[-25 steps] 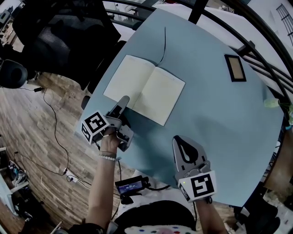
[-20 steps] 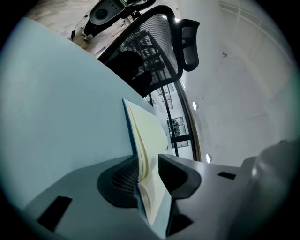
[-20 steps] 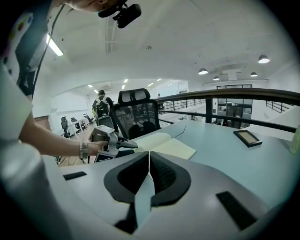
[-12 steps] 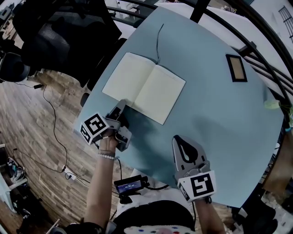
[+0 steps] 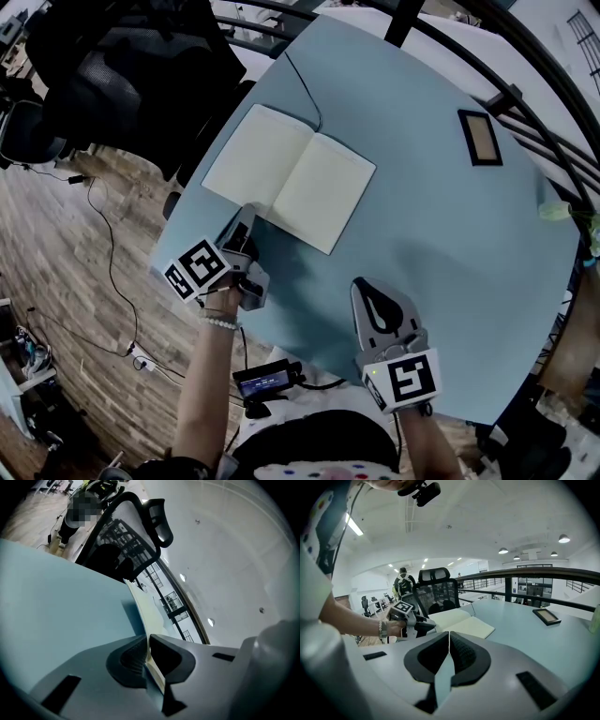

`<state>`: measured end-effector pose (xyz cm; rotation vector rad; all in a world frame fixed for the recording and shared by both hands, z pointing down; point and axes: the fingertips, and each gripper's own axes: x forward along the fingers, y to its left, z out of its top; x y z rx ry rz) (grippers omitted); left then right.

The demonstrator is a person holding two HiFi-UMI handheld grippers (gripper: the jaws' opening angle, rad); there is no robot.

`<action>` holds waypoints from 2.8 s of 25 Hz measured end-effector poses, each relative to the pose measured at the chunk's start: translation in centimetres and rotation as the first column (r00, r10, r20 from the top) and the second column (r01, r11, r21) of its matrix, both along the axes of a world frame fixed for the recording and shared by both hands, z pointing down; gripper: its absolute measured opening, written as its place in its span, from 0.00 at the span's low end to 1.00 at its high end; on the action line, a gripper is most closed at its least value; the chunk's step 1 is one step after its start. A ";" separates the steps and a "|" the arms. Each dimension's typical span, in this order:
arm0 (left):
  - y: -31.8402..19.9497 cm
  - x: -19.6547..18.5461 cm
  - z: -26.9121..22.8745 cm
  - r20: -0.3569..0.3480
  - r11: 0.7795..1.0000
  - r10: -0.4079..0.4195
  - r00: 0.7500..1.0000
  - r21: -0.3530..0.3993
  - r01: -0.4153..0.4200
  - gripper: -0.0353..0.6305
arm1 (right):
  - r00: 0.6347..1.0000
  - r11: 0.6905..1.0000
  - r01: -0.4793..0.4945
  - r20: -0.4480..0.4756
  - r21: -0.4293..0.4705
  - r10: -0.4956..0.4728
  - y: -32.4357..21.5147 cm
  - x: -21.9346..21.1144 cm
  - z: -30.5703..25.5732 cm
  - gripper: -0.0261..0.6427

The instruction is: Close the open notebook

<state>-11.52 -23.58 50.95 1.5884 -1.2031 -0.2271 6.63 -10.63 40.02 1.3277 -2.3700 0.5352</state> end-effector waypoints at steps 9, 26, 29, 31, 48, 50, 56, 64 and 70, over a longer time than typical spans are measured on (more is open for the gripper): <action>0.4 0.5 -0.6 0.249 0.991 0.094 0.964 0.071 -0.115 0.11 | 1.000 1.000 0.000 -0.015 0.002 0.000 0.3 0.2 0.1 0.09; 0.9 2.6 -1.1 0.765 0.877 0.253 0.592 0.077 -0.475 0.10 | 1.000 1.000 0.002 -0.014 -0.008 -0.002 0.4 0.0 0.5 0.09; 1.2 3.2 -1.1 0.824 0.841 0.266 0.500 0.054 -0.538 0.10 | 1.000 1.000 0.003 -0.013 -0.008 -0.003 0.4 0.0 0.5 0.09; 1.4 3.7 -1.1 0.857 0.816 0.272 0.439 0.036 -0.576 0.10 | 1.000 1.000 0.003 -0.012 -0.010 -0.003 0.6 0.0 0.6 0.09; 3.0 6.1 0.1 0.975 0.650 0.222 -0.019 -0.162 -0.743 0.10 | 1.000 1.000 -0.001 -0.010 -0.016 0.001 1.1 -0.2 0.8 0.09; 3.2 6.4 0.4 0.976 0.633 0.205 -0.077 -0.192 -0.750 0.10 | 1.000 1.000 -0.001 -0.008 -0.017 0.001 1.2 -0.1 0.8 0.09; 3.7 7.2 1.2 0.959 0.583 0.138 -0.247 -0.280 -0.762 0.10 | 1.000 1.000 -0.004 -0.006 -0.015 0.004 1.5 0.0 0.8 0.09; 4.0 7.6 1.9 0.917 0.543 0.084 -0.391 -0.371 -0.753 0.10 | 1.000 1.000 -0.008 -0.008 -0.017 0.008 1.7 -0.2 0.8 0.09; 4.0 7.9 2.6 0.912 0.515 0.072 -0.404 -0.381 -0.768 0.12 | 1.000 1.000 -0.015 -0.015 -0.013 0.015 1.6 0.1 0.9 0.09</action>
